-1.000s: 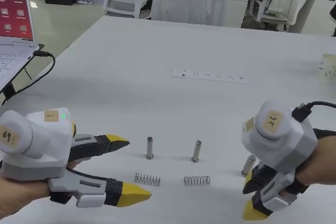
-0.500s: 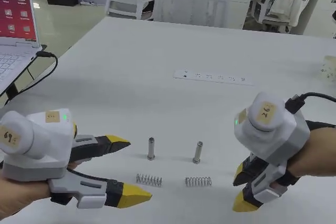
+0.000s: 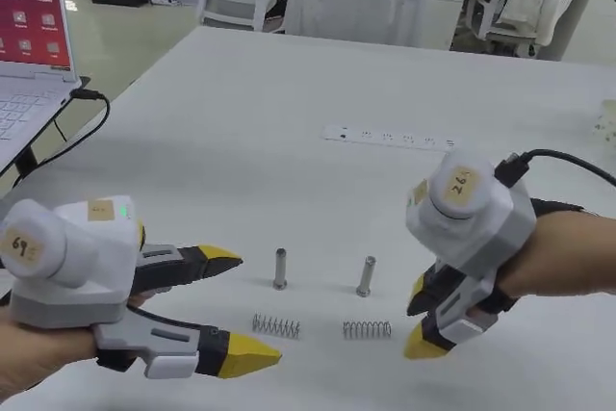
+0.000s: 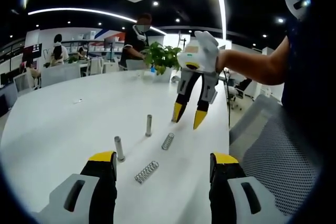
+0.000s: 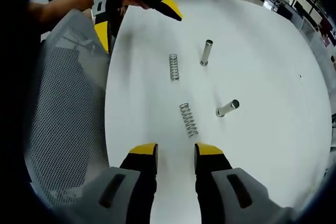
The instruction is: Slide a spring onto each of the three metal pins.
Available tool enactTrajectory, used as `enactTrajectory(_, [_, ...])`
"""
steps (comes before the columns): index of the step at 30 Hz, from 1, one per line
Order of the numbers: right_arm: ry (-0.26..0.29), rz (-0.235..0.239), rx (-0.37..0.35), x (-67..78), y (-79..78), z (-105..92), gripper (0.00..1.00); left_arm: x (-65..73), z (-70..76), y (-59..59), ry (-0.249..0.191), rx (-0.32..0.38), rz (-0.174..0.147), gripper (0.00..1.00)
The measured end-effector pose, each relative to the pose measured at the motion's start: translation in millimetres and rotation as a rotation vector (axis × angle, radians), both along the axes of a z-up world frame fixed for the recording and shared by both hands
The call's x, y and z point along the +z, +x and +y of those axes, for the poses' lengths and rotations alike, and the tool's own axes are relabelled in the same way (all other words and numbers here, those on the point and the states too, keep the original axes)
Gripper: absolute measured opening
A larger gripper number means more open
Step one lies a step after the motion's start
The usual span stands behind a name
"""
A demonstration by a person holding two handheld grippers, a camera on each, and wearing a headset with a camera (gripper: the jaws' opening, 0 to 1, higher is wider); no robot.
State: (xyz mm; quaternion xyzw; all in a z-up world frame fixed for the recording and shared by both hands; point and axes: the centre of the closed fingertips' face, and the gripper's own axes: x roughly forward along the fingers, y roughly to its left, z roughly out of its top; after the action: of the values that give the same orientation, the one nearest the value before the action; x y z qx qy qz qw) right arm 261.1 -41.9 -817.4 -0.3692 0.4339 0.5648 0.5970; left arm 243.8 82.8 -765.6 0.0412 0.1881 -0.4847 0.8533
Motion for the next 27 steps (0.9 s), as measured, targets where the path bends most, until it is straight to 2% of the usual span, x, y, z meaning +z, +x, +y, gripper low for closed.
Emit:
enactTrajectory(4, [-0.013, -0.026, 0.021, -4.9, 7.0, 3.3, 0.25, -0.5, -0.3, 0.2, 0.000, 0.000, 0.002, 0.68])
enactTrajectory(8, [-0.015, -0.028, 0.038, -9.6, 9.9, 7.3, 0.22, -1.1, -0.2, -0.1, 0.000, -0.001, 0.005, 0.67])
enactTrajectory(10, [-0.035, -0.044, 0.052, -12.9, 12.9, 6.8, 0.22, -1.5, -0.1, -0.3, 0.001, -0.001, 0.006, 0.67])
enactTrajectory(17, [-0.032, -0.047, 0.075, -20.6, 17.0, 13.4, 0.18, -2.9, 0.4, -0.4, -0.001, 0.004, 0.010, 0.67])
enactTrajectory(21, [-0.058, -0.062, 0.101, -26.6, 19.8, 12.8, 0.16, -2.4, 0.1, -0.7, -0.003, 0.004, 0.010, 0.67])
enactTrajectory(27, [-0.060, -0.068, 0.126, -31.3, 20.9, 15.1, 0.14, -3.3, 1.0, -1.0, 0.000, 0.005, 0.013, 0.67])
